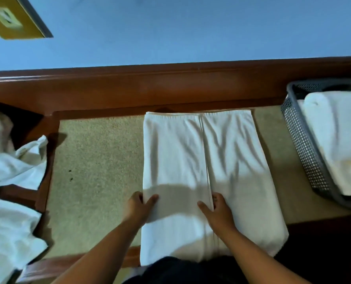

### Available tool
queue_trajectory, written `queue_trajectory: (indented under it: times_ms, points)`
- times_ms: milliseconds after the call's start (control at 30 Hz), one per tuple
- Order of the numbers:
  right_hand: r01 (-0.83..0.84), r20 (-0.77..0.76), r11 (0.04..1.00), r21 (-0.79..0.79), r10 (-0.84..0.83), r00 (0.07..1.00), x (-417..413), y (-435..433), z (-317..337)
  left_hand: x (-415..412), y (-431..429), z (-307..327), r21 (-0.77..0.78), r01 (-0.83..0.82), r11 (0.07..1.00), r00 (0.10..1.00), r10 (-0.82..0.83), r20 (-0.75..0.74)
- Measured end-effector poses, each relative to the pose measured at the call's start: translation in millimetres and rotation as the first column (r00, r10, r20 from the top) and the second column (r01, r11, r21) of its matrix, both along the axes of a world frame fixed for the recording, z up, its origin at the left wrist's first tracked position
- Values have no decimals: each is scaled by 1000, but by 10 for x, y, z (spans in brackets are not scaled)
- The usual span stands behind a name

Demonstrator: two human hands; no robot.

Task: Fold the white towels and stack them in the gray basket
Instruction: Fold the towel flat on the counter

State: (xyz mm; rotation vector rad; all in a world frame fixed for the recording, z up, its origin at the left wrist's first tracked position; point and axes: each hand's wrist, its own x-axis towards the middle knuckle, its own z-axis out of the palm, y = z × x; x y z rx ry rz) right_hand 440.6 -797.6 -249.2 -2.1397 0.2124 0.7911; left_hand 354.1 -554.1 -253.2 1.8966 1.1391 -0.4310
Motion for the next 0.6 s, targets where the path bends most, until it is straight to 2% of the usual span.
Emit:
queue_trajectory:
  times_ms: [100, 167, 233, 400, 467, 500, 567, 600]
  points:
    - [-72, -68, 996, -45, 69, 995, -336, -293, -66, -430, -282, -33, -83, -36, 996, 999, 35, -17]
    - [-165, -66, 977, -137, 157, 985, -424, -407, -76, -659, -432, -33, -93, -79, 993, 997, 76, -30]
    - [-160, 7, 967, -198, 165, 986, -449, -457, -41, -799, -543, -3, -46, -113, 992, 993, 112, -38]
    - [-107, 122, 970, -219, 136, 983, -511, -523, -1, -837, -859, 162, 115, -198, 973, 980, 200, -5]
    - [-92, 176, 956, -279, 145, 974, -470, -657, 11, -854, -1006, 223, 290, -8, 957, 997, 30, -72]
    - [-77, 185, 939, -335, 145, 972, -424, -753, 34, -878, -1065, 255, 381, 129, 915, 990, -94, -110]
    - [-16, 179, 893, -449, 107, 978, -322, -1023, 32, -935, -1163, 307, 452, 400, 798, 915, -377, -144]
    - [26, 177, 876, -482, 68, 982, -284, -1180, 21, -960, -1209, 323, 428, 520, 739, 846, -513, -143]
